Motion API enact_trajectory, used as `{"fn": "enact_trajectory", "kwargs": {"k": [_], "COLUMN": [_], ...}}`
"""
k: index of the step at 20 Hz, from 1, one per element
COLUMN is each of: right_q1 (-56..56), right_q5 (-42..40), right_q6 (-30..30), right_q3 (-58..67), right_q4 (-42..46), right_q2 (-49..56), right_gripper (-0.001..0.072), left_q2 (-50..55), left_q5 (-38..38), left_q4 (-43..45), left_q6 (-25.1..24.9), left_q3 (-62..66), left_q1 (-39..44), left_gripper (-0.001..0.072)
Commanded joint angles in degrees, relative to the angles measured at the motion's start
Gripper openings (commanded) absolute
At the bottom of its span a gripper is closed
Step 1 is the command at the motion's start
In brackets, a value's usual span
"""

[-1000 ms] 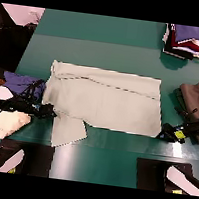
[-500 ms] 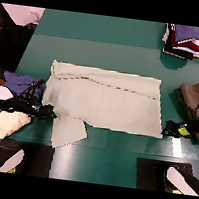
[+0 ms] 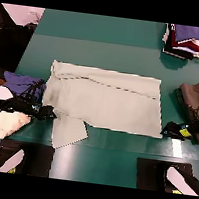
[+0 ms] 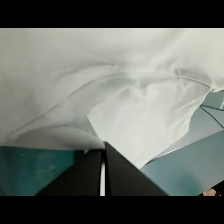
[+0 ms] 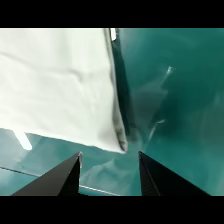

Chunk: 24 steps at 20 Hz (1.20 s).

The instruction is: Fold the shirts.

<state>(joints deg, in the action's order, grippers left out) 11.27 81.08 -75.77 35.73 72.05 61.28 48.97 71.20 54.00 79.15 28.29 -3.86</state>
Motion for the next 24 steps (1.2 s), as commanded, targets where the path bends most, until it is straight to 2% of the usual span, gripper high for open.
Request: {"fn": "enact_trajectory", "kwargs": {"k": [1,2,3,5,6,10,14,17,20,22,24], "right_q1": [-0.09,-0.09,-0.09,-0.09,-0.09,0.48,5.44,8.98,8.37,5.33,1.88], "right_q5": [-0.48,-0.04,0.79,2.51,2.69,5.09,11.58,13.00,11.96,10.10,8.50], "right_q6": [0.02,0.07,0.74,1.88,1.90,1.53,1.01,0.87,0.35,0.35,0.24], "right_q3": [0.07,0.07,0.07,0.04,0.04,0.07,0.07,0.68,4.24,8.74,13.35], "right_q4": [-3.48,-3.19,-2.84,-2.80,-2.47,3.56,9.79,12.52,9.14,7.08,7.06], "right_q2": [5.27,6.10,6.45,6.01,4.90,-3.65,-13.68,-19.23,-18.93,-14.56,-9.33], "right_gripper": [0.0349,0.0260,0.0231,0.0073,0.0017,0.0017,0.0017,0.0017,0.0016,0.0016,0.0016], "left_q2": [-0.04,-0.04,-0.04,-0.04,-0.04,-0.35,-0.35,-0.35,-0.33,0.17,2.36], "left_q5": [0.22,0.33,0.42,1.25,2.25,8.35,13.73,16.31,11.02,3.69,0.31], "left_q4": [0.09,0.11,0.20,1.11,1.81,4.00,3.85,3.89,7.87,12.90,17.84], "left_q6": [-0.39,-0.90,-1.25,-1.20,-1.18,-0.90,3.39,4.96,5.73,6.16,6.47], "left_q3": [0.04,0.04,0.04,0.04,0.04,0.04,0.55,7.32,18.18,23.17,27.15], "left_q1": [0.00,0.00,0.00,0.00,0.00,0.70,11.72,16.98,16.96,16.96,16.90], "left_gripper": [0.0023,0.0023,0.0023,0.0023,0.0023,0.0021,0.0021,0.0021,0.0023,0.0024,0.0024]}}
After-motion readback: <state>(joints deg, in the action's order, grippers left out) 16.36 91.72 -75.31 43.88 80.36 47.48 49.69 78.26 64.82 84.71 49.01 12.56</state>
